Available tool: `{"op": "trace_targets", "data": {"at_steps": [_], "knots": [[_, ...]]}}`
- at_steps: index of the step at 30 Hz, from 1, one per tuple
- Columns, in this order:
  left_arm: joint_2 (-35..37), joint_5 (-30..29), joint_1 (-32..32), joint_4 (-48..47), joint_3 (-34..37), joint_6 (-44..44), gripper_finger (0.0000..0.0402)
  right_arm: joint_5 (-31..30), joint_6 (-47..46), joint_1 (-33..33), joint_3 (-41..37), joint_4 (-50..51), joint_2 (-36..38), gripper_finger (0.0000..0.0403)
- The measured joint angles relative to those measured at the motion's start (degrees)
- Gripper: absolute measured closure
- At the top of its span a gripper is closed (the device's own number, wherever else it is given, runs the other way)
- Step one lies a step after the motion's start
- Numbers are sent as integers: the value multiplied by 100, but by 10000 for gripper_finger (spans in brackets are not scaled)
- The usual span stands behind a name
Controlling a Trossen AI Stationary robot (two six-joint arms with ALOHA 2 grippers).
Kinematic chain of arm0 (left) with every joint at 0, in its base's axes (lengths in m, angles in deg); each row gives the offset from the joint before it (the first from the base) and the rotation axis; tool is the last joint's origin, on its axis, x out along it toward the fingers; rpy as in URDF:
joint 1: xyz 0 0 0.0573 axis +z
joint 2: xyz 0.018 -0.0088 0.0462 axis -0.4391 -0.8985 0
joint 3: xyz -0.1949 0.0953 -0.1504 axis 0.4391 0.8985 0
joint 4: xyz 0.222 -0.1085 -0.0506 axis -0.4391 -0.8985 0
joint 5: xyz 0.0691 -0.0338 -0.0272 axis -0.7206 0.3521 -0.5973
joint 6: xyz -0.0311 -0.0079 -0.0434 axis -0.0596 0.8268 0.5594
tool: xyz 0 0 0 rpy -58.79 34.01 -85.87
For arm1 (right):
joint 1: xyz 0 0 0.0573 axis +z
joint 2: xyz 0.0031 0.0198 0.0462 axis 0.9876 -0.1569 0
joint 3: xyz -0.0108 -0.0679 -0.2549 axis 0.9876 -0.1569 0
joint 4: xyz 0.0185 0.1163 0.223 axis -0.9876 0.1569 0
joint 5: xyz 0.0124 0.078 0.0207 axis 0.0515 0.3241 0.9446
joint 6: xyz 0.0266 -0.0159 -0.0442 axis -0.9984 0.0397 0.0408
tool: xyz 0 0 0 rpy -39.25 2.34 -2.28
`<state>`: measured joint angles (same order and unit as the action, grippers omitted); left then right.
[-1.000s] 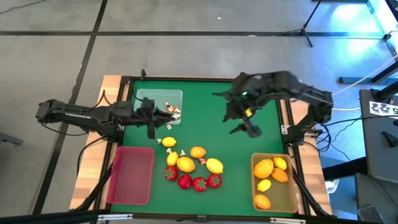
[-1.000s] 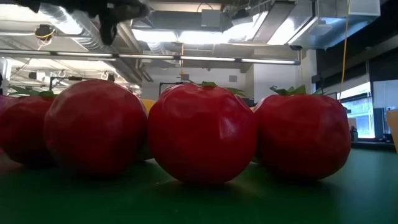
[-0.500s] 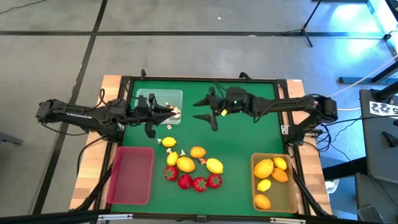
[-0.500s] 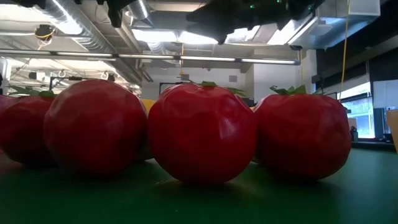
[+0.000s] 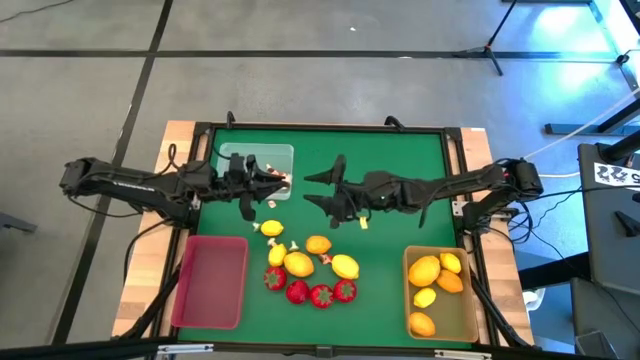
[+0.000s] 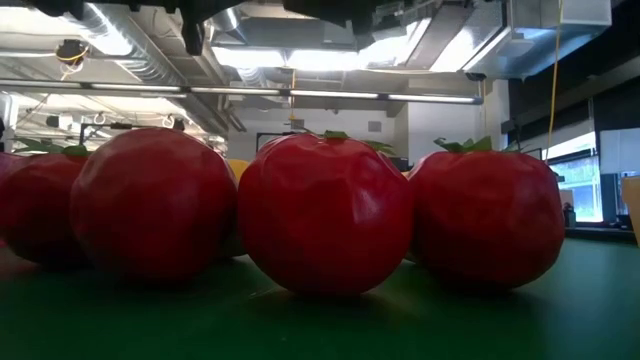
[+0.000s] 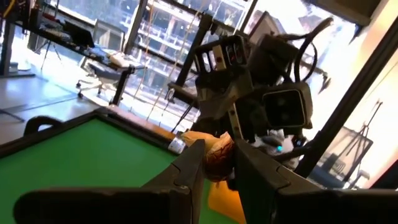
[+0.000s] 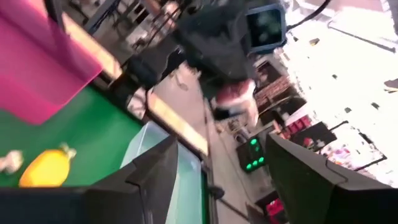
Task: Sort produce into baskets
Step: Put the brown mushroom into the transparent bin
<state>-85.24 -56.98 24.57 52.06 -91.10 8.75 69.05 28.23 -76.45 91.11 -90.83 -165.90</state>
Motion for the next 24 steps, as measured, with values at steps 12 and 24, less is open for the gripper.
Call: {"op": "trace_targets", "data": {"at_steps": [12, 24], "knots": [[-377, -2, 0, 251, 0, 65, 325, 539, -38, -4, 171, -253, -48, 165], [-343, -2, 0, 449, -2, 205, 325, 558, -216, -4, 492, -10, -260, 115]]}}
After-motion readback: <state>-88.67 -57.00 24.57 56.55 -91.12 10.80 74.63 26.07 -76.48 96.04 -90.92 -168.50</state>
